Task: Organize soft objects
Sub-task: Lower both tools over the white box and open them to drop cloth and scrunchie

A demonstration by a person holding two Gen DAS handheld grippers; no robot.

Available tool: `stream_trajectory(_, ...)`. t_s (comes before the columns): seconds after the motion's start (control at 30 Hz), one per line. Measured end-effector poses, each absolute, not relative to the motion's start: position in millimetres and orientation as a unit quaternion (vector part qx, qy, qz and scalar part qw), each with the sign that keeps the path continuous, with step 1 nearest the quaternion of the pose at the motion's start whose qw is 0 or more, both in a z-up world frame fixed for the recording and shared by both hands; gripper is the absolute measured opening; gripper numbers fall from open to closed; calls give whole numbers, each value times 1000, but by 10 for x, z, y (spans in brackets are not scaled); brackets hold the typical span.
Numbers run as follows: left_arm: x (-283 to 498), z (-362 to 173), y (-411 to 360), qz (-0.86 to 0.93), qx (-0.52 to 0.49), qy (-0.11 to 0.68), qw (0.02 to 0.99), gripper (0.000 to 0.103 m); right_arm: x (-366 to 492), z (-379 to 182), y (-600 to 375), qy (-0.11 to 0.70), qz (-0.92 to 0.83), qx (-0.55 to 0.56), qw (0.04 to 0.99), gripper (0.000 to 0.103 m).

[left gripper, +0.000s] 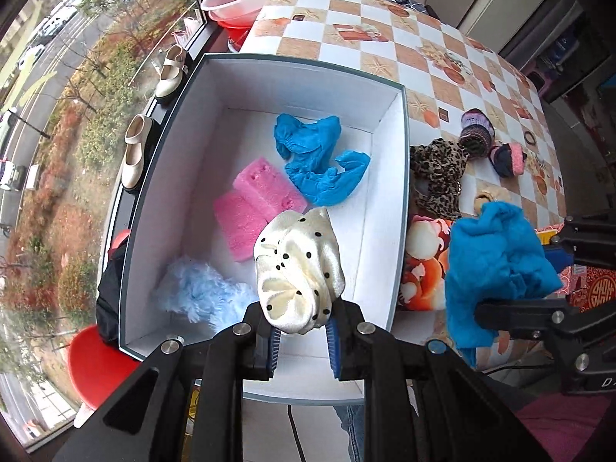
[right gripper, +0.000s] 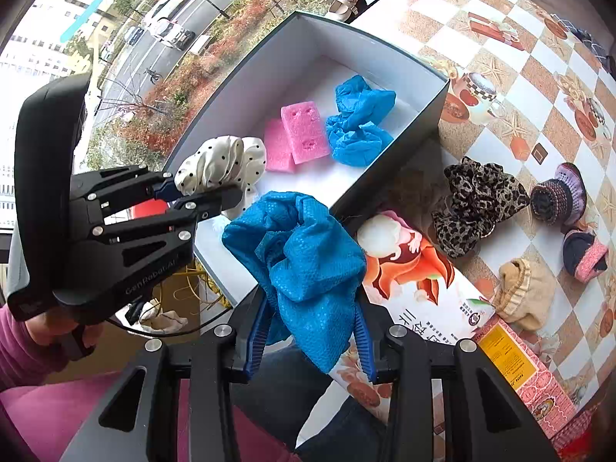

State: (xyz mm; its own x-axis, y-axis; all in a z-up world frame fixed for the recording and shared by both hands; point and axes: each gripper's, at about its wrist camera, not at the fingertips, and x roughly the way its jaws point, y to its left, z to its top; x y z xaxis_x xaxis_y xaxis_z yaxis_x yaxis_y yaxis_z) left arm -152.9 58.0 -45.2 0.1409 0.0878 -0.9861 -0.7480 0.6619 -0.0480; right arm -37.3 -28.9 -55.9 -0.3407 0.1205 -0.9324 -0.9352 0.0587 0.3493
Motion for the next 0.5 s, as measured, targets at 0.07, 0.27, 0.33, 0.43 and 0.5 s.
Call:
stream_trajectory(0.07,-1550,-475,604,303,-286,583,698,22,-349,-568,-214,576,582,-351,454,41)
stream_trajectory(0.27,-1589,-544,700,314,-301,578,690,22,-270,-547,-21,583,573,-343,464,41)
stream_trajectory(0.33,-1595,-553,722,316,-302,577,690,22,-266,-535,44,580,573,-342,467,41)
stream_trajectory(0.43,-1614,-565,752,319,-304,574,690,22,-292,-536,152,578,574,-344,467,41)
stream_trajectory(0.5,-1635,-571,777,322,-309,570,690,22,-329,-545,223,575,575,-350,465,41)
